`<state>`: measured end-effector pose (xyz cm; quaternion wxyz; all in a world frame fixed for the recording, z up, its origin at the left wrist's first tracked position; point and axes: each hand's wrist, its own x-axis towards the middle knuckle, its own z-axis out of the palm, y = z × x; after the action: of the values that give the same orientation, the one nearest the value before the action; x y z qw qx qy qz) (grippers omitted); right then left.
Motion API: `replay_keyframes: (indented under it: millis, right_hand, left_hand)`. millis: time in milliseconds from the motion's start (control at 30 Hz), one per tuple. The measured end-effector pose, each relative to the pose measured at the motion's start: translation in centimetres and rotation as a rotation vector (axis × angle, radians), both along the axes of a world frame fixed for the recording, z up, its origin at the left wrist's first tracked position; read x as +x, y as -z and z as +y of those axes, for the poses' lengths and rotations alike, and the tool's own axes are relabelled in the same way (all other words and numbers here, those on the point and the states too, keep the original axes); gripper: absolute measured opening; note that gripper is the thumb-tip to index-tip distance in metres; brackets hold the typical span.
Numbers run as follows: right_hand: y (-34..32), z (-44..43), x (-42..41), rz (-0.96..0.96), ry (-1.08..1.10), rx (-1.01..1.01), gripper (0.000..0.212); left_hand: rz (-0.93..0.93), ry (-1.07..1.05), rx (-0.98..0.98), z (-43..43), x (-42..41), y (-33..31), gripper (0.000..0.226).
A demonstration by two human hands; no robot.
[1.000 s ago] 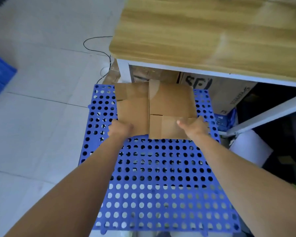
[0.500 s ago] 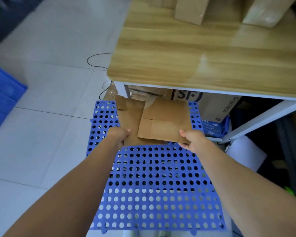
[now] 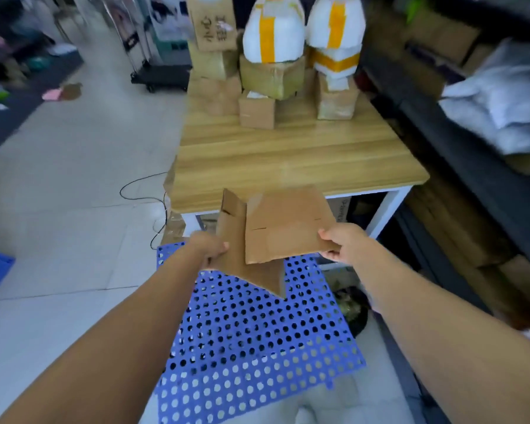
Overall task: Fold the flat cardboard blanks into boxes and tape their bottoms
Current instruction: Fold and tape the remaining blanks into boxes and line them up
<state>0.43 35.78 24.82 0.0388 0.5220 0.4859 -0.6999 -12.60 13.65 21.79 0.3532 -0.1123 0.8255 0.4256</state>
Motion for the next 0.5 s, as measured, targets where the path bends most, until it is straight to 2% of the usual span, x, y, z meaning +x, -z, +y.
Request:
replay_keyframes:
  millis: [67, 167, 267, 500]
  right_hand:
    - [-2.9, 0.3, 2.3, 0.053, 0.089, 0.043, 0.034]
    - [-6.6, 0.6, 6.4, 0.142, 0.237, 0.163, 0.029]
    - [-9.8, 1.1, 11.6, 0.196, 0.395, 0.294, 0.033]
    - [-16.1, 1.2, 28.4, 0.244, 0.733, 0.472, 0.015]
  left_hand:
    - [0.039, 0.072, 0.059, 1.2, 0.2, -2.5, 0.044]
    - [0.103, 0.189, 0.158, 3.8, 1.5, -6.5, 0.042]
    - [0.145, 0.298, 0.264, 7.3, 3.8, -9.4, 0.042]
    - [0.051, 0.697, 0.483, 16.5, 17.6, -15.2, 0.038]
